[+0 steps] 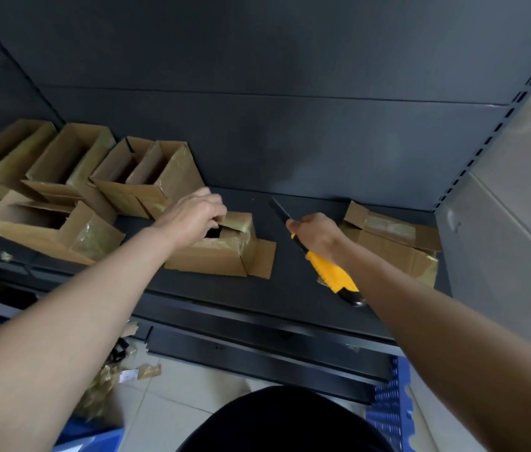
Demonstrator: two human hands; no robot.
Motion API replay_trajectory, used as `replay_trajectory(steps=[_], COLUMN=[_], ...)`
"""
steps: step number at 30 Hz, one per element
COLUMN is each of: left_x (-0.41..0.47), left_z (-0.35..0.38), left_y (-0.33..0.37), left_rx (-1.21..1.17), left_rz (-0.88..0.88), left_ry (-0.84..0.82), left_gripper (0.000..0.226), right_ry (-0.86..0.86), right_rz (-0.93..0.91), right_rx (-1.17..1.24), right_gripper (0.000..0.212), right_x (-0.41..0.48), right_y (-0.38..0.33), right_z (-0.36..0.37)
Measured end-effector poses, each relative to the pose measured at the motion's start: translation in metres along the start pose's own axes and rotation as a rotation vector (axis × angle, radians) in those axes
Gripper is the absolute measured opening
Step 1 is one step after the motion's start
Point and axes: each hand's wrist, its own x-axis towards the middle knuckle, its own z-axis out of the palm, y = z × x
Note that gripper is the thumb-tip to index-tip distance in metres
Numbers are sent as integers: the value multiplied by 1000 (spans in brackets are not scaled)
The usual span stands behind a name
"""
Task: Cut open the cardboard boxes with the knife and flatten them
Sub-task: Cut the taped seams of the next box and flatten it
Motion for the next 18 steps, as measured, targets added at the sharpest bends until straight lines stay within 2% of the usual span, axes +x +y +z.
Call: replay_trajectory(steps=[2,6,10,15,18], left_x=[1,0,1,6,7], left_z=[-2,0,4,5,5], left_y=[2,6,4,6,8], left_rx=[26,63,37,-3,7], left_rz=[21,-71,-114,-170,-176], left_ry=[10,-63,-81,-89,-90], left_gripper=[2,18,36,36,34], right_ry=[-1,-103,-240,-360,-306], right_rz=[16,-8,-70,-34,-38], right_rx=[37,48,-90,-143,-192], right_gripper=[41,38,34,27,32], right_x=[3,-2,-16,-19,-23], right_y=[-6,-9,-5,-1,-1], right_z=[3,7,12,17,18])
